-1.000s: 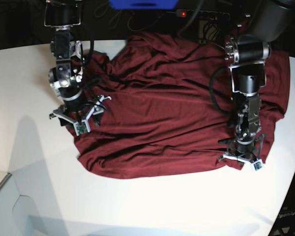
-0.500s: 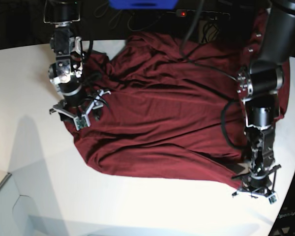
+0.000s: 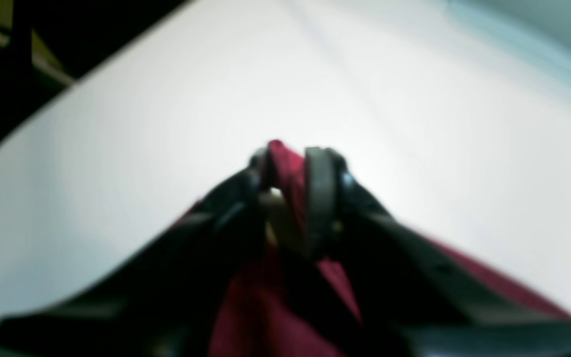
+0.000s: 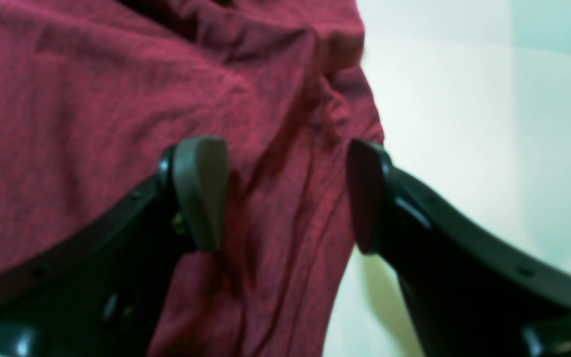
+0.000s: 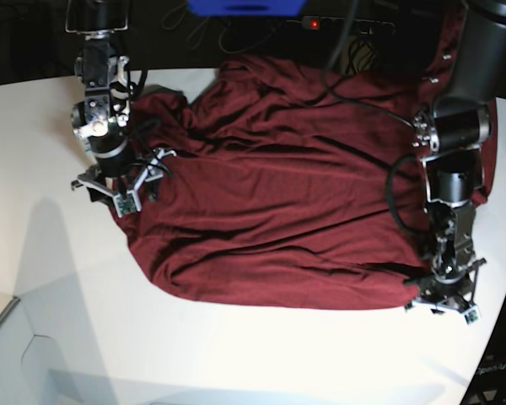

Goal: Layout the t-shirt on the table in an organized manner, then fold the t-shirt properly
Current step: 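Grasp the shirt's side edges with both grippers and pull outward, then spread the shirt wider with both grippers, pulling its sides apart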

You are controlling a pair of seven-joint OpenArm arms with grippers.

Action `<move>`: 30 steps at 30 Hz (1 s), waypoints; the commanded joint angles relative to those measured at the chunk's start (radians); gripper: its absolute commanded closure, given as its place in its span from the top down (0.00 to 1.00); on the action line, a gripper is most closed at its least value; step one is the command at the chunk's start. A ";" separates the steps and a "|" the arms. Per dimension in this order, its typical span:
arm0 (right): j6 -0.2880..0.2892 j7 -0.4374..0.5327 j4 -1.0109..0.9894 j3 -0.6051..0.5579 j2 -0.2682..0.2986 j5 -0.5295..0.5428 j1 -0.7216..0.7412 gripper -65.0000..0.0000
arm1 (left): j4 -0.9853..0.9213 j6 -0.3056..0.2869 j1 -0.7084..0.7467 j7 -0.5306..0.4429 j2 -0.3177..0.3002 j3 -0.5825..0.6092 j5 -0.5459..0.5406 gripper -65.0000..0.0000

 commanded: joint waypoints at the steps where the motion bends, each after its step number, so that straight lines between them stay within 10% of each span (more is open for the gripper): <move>1: -0.002 0.026 0.022 0.008 0.003 0.002 0.029 0.58 | 0.026 -0.006 -0.037 -0.030 -0.007 0.002 0.002 0.33; 11: 0.006 0.024 -0.055 0.006 0.002 0.004 0.187 0.55 | 0.293 -0.004 0.166 -0.009 0.005 -0.081 0.001 0.38; 18: 0.135 0.024 -0.254 0.009 -0.023 -0.001 0.342 0.00 | 0.304 -0.010 0.265 0.022 0.019 -0.084 0.001 0.22; 30: 0.133 0.052 -0.780 0.009 0.039 0.002 0.615 0.00 | 0.034 -0.014 0.155 -0.015 0.016 -0.075 0.010 0.22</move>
